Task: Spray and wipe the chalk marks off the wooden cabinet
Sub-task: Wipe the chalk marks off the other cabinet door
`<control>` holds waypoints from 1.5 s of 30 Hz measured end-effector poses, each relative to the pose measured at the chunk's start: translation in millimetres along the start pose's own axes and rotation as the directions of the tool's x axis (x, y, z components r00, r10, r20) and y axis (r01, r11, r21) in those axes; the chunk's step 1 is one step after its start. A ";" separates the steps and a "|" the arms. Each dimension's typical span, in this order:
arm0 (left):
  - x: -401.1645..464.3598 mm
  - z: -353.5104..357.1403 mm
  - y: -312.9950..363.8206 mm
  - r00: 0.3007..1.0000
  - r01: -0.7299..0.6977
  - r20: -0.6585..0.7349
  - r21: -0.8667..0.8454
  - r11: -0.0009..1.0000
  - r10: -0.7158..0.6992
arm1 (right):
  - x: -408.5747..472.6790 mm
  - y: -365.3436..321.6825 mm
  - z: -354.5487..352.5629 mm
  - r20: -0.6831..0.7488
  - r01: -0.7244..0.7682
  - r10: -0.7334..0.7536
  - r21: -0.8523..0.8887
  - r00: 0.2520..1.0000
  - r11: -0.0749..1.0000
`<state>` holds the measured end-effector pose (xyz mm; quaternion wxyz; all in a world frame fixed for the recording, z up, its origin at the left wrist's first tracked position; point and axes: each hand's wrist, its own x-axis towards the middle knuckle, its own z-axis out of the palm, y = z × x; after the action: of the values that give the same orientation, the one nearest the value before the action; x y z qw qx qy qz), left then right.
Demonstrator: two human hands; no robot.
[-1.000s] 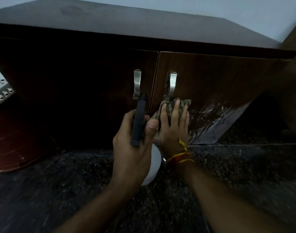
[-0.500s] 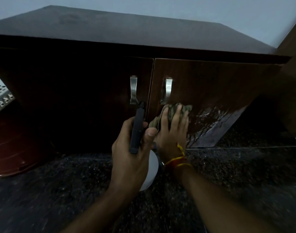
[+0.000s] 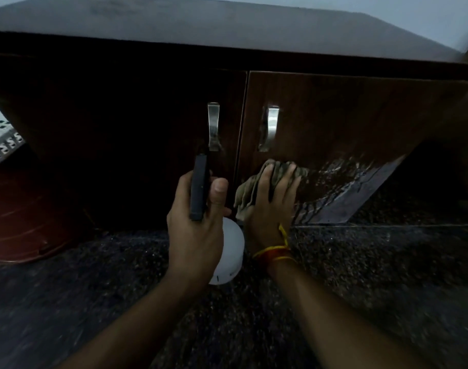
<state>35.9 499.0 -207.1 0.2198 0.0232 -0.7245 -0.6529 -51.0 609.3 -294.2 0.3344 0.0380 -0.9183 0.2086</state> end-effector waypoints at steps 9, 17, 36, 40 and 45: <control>0.9 -12.9 6.0 0.999 0.009 -0.036 -0.004 1.000 -0.009 | 12.9 2.5 -40.6 -0.187 -0.213 0.306 0.398 0.933 0.892; -2.2 -13.0 8.9 1.000 0.009 -0.019 -0.018 1.000 -0.009 | 20.2 0.5 -47.2 -0.114 -0.330 0.399 0.383 0.910 0.863; -4.7 -15.1 -8.7 1.000 -0.017 -0.010 0.046 0.999 0.018 | -17.0 0.2 -2.4 0.149 -0.148 0.109 0.285 0.983 0.947; -10.4 -15.8 -11.3 1.000 -0.008 0.016 0.050 0.999 0.007 | -22.7 -0.6 1.7 0.205 -0.192 0.137 0.277 0.969 0.942; -13.8 -15.3 -10.4 0.999 0.001 0.044 0.054 0.999 -0.003 | 4.7 -15.1 -17.5 -0.044 -0.098 0.134 0.467 0.990 0.879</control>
<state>51.1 487.5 -220.3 0.2023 0.0152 -0.7466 -0.6335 -40.9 603.0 -273.8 0.3367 0.0537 -0.8293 0.4427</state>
